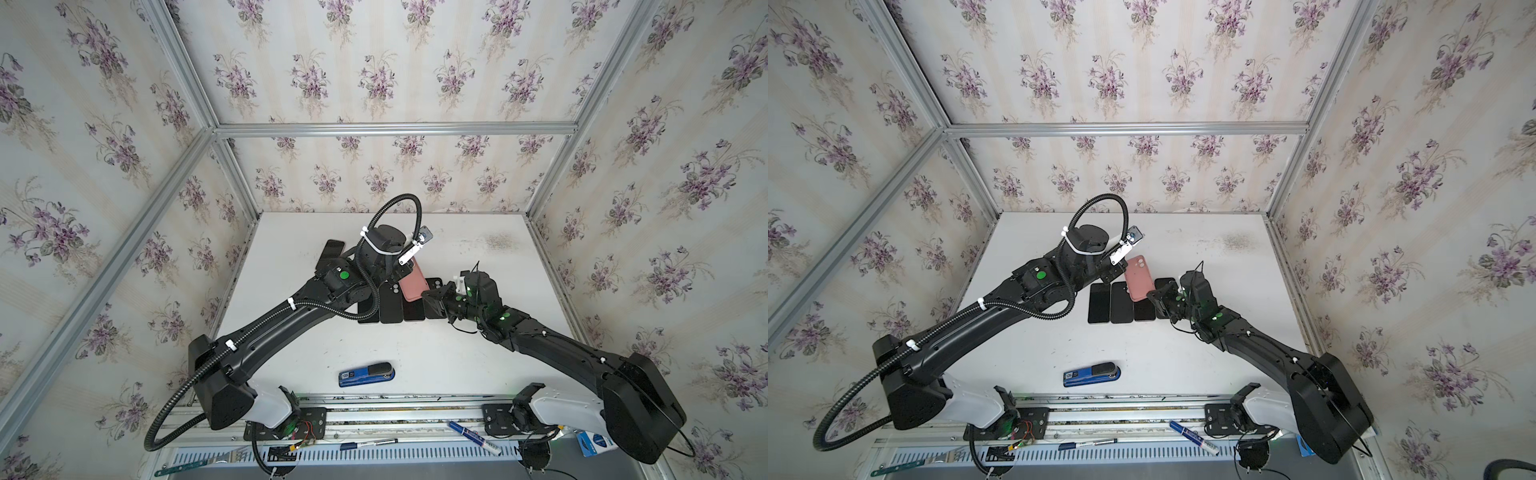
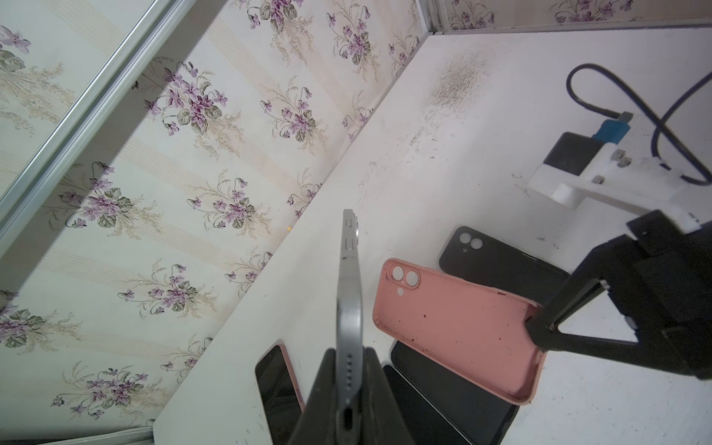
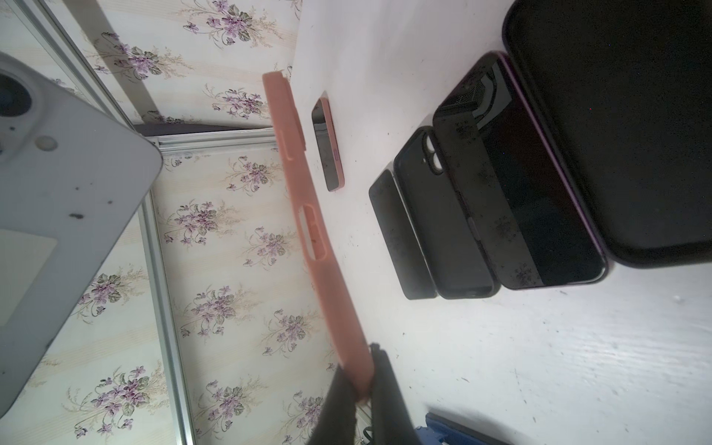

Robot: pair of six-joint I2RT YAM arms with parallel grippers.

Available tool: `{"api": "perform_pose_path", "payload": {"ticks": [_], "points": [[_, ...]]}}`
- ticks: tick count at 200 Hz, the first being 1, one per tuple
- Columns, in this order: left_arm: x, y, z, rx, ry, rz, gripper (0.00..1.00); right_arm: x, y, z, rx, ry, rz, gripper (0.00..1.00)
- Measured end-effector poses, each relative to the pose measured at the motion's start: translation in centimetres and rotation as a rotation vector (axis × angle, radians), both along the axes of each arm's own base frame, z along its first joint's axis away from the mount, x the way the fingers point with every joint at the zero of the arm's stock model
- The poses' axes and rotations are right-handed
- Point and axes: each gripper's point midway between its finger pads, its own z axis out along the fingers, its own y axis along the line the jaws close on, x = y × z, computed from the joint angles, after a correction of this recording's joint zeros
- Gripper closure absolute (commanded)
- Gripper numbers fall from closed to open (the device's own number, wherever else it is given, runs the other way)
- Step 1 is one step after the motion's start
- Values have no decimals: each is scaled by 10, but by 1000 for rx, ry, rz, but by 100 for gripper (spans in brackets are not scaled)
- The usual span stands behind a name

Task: Take the phone out of the phone case
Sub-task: Remove the phone case from the phone, then place the phone case at the top-center of the table, then place the phone at the top-center of the table.

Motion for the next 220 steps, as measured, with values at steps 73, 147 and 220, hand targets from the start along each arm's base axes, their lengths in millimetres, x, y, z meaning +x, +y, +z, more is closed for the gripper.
{"api": "perform_pose_path", "payload": {"ticks": [73,147,220], "points": [[18,42,-55,96,78,65,100,14,-1,-12,-57,87,-54,100],[43,78,-116,257,108,41,100,66,31,-25,-7,200,-113,100],[60,89,-153,359,47,-32,98,95,52,-42,0,261,-150,100]]}}
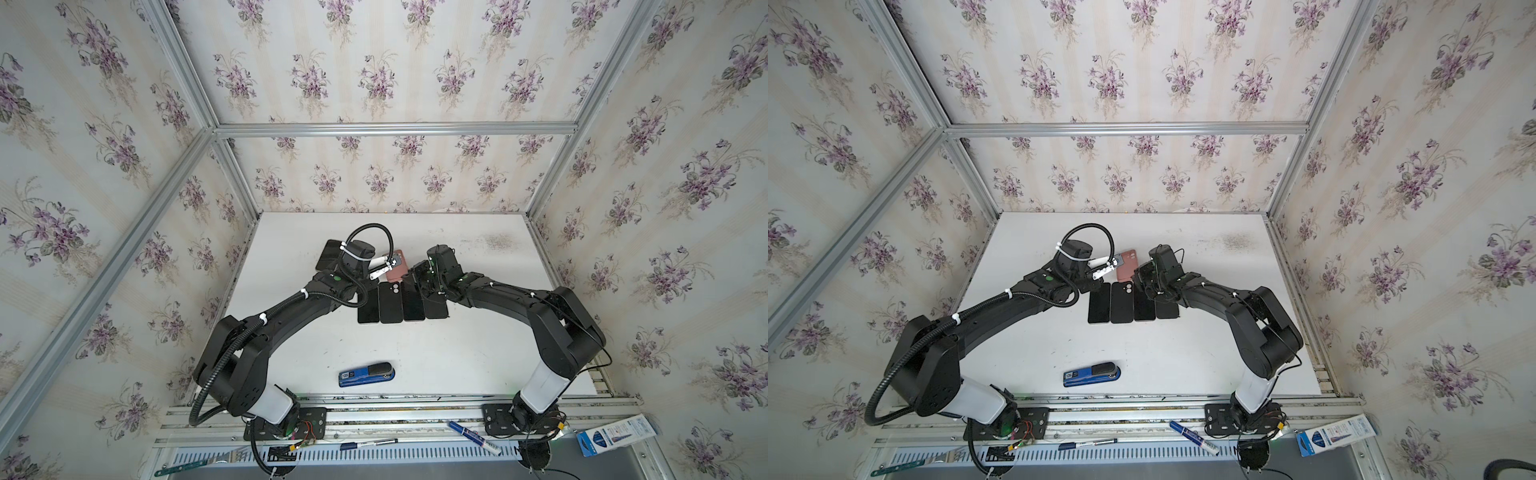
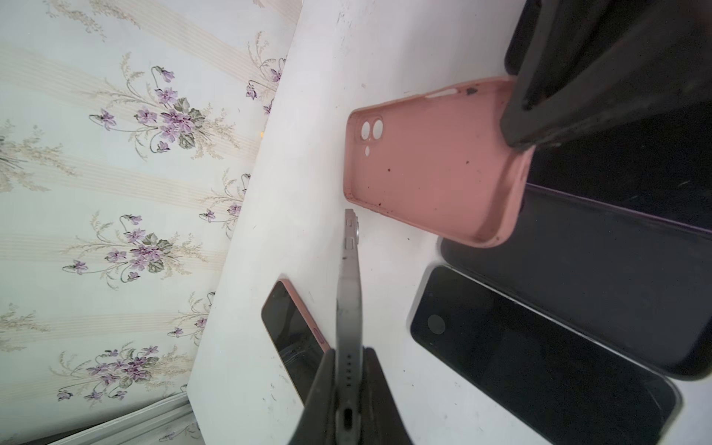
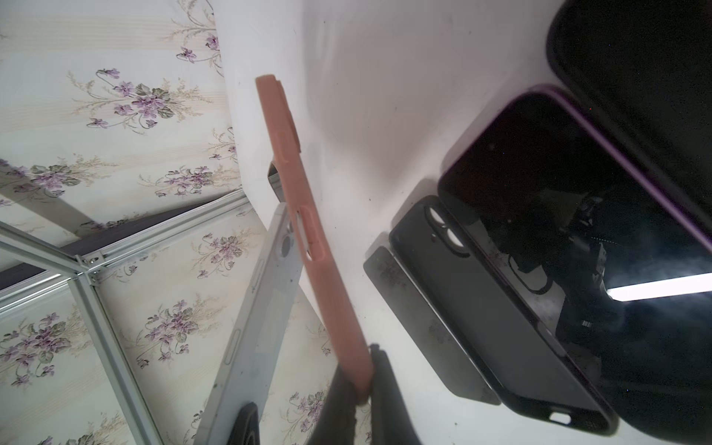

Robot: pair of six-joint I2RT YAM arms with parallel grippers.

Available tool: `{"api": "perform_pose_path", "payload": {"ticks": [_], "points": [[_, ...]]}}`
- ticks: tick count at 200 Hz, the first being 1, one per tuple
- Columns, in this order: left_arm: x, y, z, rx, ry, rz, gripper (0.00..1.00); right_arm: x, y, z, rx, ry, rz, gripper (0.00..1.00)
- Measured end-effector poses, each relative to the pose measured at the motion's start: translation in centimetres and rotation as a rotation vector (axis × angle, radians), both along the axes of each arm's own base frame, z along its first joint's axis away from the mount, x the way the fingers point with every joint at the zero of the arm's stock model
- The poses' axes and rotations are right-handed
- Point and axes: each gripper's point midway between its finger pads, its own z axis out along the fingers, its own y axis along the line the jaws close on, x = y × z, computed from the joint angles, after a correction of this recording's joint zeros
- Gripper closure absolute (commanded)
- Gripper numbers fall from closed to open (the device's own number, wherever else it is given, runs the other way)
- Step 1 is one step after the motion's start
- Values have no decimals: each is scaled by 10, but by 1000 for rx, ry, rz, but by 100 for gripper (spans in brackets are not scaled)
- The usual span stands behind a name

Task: Take the phone out of the phone case
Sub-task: Place the phone at the top-center of the table.

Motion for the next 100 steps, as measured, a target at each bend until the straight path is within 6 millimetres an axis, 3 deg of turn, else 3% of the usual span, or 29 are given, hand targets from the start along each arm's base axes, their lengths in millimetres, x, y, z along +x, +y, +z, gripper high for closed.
{"api": "perform_pose_path", "payload": {"ticks": [43,100], "points": [[7,1,-15,33,-24,-50,95,12,7,-6,0,17,-8,100],[11,-3,-37,65,-19,-102,91,13,8,-25,-23,65,-11,100]]}}
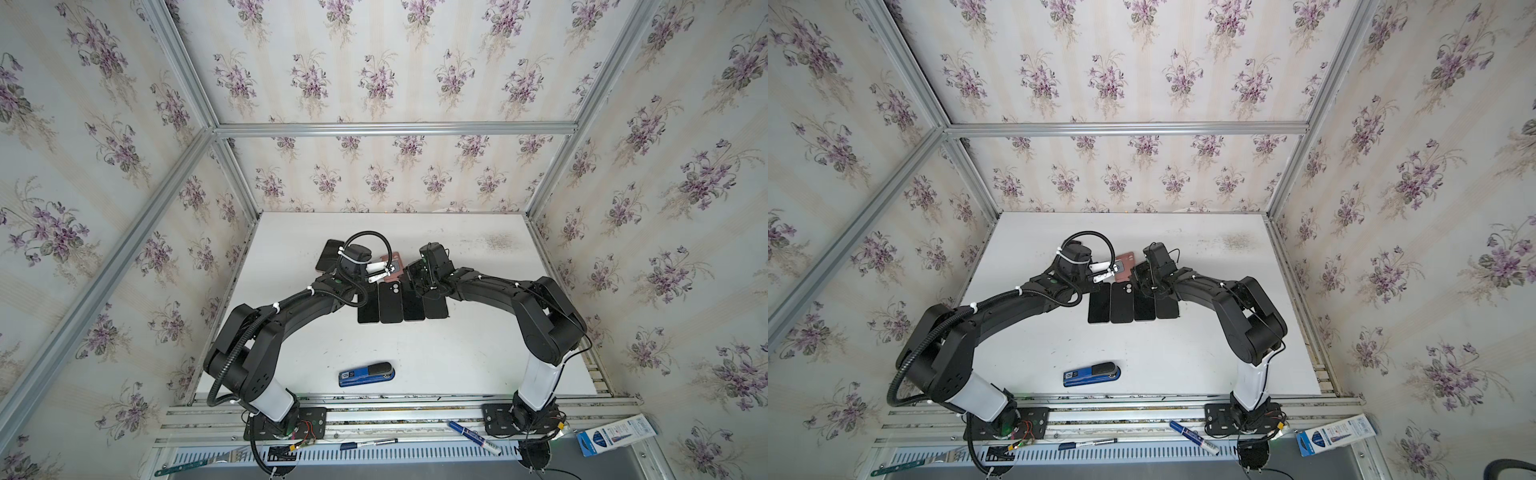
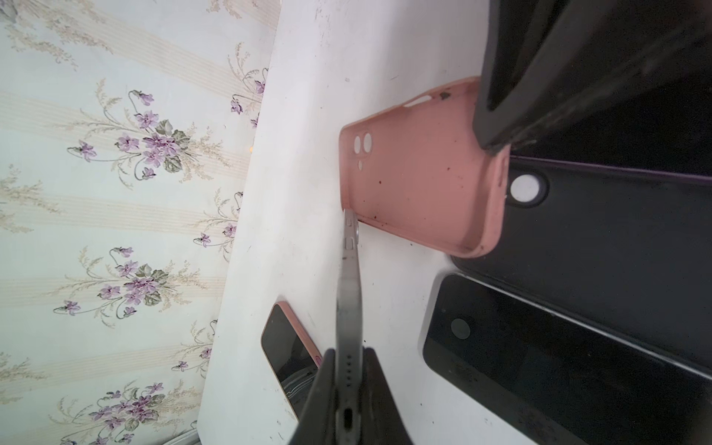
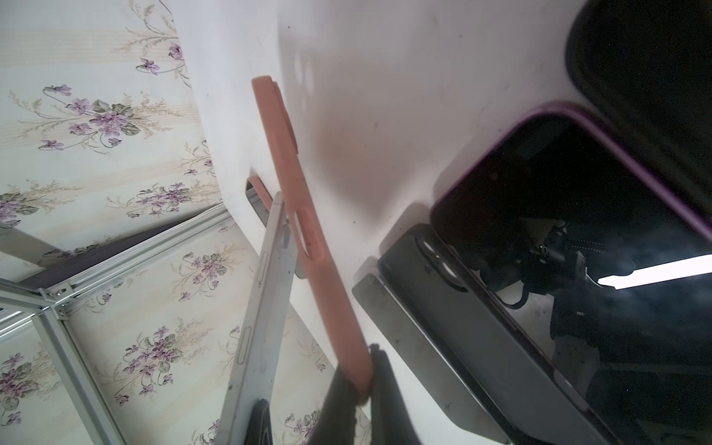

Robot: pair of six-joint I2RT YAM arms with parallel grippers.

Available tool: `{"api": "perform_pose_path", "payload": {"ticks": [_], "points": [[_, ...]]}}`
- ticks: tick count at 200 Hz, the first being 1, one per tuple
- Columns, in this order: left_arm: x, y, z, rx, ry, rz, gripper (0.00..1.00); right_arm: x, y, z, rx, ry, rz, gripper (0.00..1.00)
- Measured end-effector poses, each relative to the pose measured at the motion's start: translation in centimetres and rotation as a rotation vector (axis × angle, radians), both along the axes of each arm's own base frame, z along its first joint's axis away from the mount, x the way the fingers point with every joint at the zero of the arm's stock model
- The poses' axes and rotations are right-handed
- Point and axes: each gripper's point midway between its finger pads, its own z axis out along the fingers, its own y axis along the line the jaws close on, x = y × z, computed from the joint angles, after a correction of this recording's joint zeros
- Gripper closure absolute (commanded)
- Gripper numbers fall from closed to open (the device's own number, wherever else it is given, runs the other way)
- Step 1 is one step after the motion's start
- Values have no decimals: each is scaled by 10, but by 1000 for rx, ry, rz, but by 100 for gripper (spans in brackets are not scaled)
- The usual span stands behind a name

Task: Take the phone out of the phone case
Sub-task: Place the phone at the top-center of the table.

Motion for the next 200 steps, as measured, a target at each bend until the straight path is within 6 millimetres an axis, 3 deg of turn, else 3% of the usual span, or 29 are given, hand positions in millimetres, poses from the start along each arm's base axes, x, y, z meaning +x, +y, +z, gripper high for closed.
{"api": "perform_pose_path", "payload": {"ticks": [126,200], "points": [[5,12,-38,83,39,14,74,1,1,-21,14,36,2,100],[17,9,-51,83,49,33,70,2,2,-26,26,44,-5,100]]}}
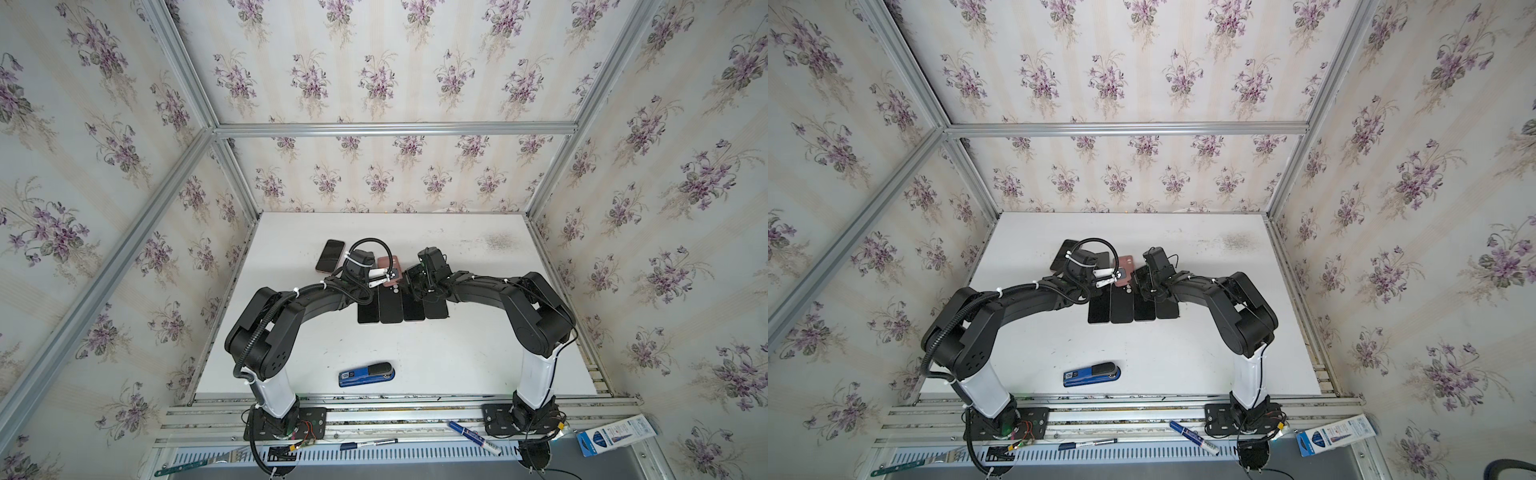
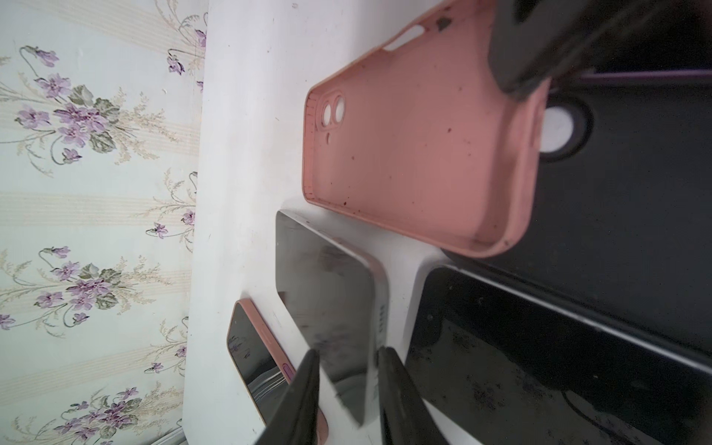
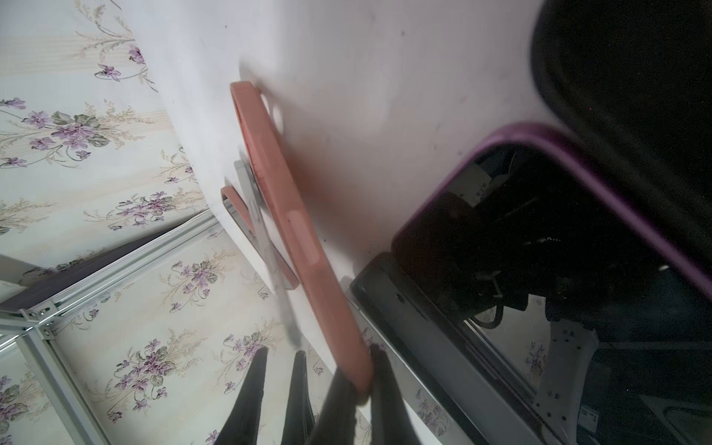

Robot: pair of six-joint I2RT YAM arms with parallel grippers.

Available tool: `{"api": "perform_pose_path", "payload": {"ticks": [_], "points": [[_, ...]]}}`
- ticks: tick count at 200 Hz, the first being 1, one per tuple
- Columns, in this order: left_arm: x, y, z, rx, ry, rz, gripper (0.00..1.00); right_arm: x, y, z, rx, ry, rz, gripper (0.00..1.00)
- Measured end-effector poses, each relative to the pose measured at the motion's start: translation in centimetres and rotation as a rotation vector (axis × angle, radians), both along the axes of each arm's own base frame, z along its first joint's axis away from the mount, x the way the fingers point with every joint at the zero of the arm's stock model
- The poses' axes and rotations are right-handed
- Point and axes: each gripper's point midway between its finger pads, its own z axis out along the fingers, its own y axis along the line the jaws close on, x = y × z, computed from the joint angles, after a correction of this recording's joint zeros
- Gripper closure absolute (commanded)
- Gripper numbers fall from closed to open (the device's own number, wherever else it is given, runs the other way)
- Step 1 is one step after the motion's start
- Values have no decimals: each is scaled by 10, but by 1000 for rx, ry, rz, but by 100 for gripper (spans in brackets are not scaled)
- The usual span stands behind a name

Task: Take the phone out of the phone case
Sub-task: Place the phone at the top-center of the table.

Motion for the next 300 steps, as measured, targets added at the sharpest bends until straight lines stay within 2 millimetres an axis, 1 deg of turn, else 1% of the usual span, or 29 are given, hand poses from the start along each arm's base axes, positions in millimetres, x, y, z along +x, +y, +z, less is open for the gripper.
{"api": "perform_pose_path", "payload": {"ticks": [48,65,75,85,93,99,103,113,135,159,177,190,212,229,233,237,252,276,300], "points": [[10,0,-5,-6,-5,23,64,3,-1,-5,-8,4,-10,100],[12,1,-2,-14,-9,33,58,5,0,-7,-10,2,-13,100],[14,0,2,-29,-17,47,55,8,1,-6,-11,-5,-17,100],[16,0,11,-46,-33,57,51,12,2,-5,-11,-10,-20,100],[17,0,20,-67,-47,70,47,15,3,-6,-13,-15,-24,100],[19,-1,29,-91,-63,81,46,18,4,-5,-12,-20,-26,100],[19,-2,35,-106,-72,88,41,19,4,-6,-12,-23,-28,100],[20,-2,52,-152,-98,113,37,23,6,-7,-10,-27,-29,100],[18,-1,80,-256,-132,165,29,28,8,-11,-11,-33,-32,100],[12,3,102,-362,-134,235,22,30,9,-16,-14,-36,-32,100],[6,7,115,-432,-130,289,16,36,11,-17,-15,-47,-33,94],[1,11,123,-483,-122,325,13,39,13,-18,-17,-54,-34,88],[-8,15,137,-556,-117,368,8,41,14,-20,-17,-53,-34,75],[-13,18,145,-595,-114,390,6,40,14,-21,-16,-48,-30,61],[-15,19,147,-602,-114,394,5,39,14,-21,-15,-46,-28,56],[-16,19,148,-608,-112,399,5,39,15,-21,-14,-45,-26,53],[-19,21,152,-625,-111,411,4,38,14,-16,-17,-56,-17,51],[-24,26,156,-637,-106,434,3,37,14,-1,-7,-70,-14,46],[-24,29,160,-650,-109,456,3,32,13,8,0,-73,-8,41]]}}
